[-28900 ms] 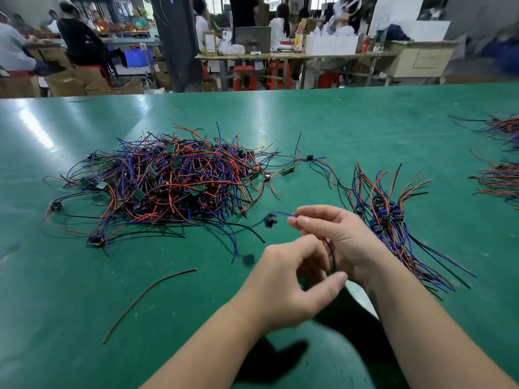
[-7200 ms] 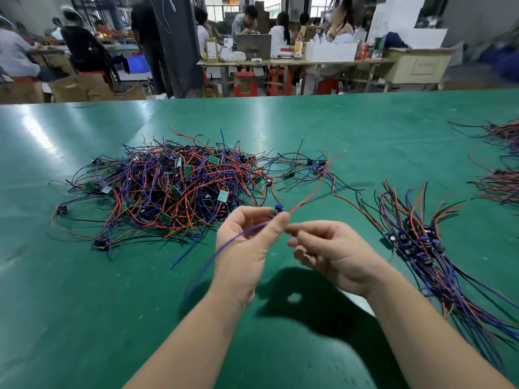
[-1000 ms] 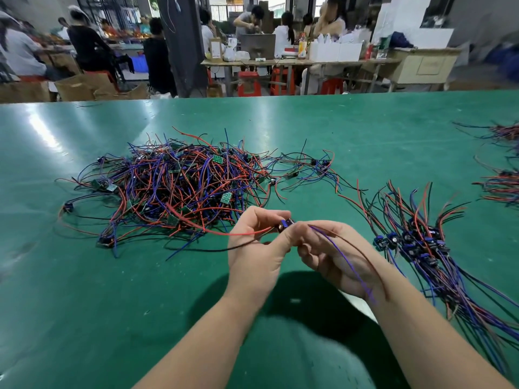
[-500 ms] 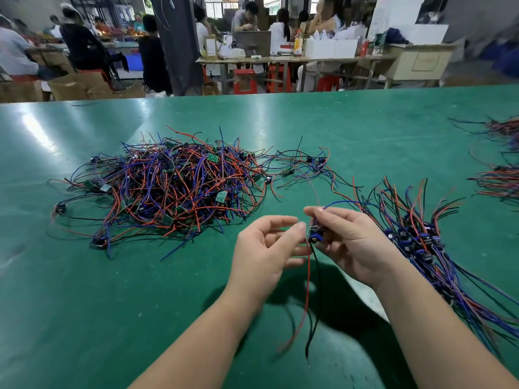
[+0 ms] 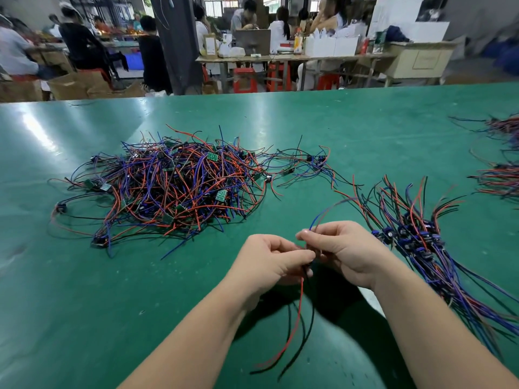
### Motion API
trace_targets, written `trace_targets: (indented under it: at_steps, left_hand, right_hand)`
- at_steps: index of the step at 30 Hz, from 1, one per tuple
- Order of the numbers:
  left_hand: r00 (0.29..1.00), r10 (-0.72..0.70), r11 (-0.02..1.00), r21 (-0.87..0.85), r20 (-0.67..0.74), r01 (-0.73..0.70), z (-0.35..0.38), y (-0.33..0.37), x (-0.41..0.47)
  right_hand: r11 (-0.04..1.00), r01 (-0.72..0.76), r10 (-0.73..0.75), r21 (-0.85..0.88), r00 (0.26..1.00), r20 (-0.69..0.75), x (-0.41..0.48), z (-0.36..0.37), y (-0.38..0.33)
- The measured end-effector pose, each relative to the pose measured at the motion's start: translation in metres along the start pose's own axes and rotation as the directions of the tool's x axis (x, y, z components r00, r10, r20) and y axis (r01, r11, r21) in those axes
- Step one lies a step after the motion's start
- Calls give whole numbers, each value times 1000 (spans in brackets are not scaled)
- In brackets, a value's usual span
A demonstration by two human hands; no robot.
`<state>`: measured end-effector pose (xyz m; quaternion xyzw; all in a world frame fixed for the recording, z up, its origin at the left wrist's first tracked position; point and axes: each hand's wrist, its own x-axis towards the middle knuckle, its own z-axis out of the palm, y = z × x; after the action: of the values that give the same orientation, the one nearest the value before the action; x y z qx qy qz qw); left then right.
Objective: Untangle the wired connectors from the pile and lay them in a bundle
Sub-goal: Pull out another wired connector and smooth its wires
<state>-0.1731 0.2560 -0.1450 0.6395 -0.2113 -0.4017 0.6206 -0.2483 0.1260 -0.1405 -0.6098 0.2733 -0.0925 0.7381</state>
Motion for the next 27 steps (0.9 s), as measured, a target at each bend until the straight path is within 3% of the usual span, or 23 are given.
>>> trace_targets:
  at_steps: [5,8,16,18,21,23,25,27]
  left_hand:
    - [929,-144,987,111,341,112,-5,3,-11]
    - [878,-196,978,148,436,144,2,0,-16]
    - [869,-180,974,208,461,91,2,-1,-18]
    - [928,-119,990,113,352,84,5,-3,-15]
    - [986,-87,996,-7,139,89,3,-3,-4]
    - [995,-90,994,-61,45,92,-3,-3,2]
    - [996,-82,996,-28,-24,81,-8,-4,6]
    - [997,-54,997,45,-54,56,-10,-6,8]
  right_hand:
    - [980,78,-37,182,975,-220,4,-25,-15]
    - [957,121,-33,265,949,-315,5,-40,-19]
    - [909,215,-55,356,910,-411,9,-44,-19]
    - [893,240,-40,381,885,-465,11,-43,-19]
    - [941,322,-195,100,761,-619,10,-37,-16]
    - [921,374,-368,-111,737,-568,4,-32,-14]
    - [888,384,-453,-254,829,-328,-3,-21,-12]
    - [816,386,-442,-429,896,-34,-10,-6,-8]
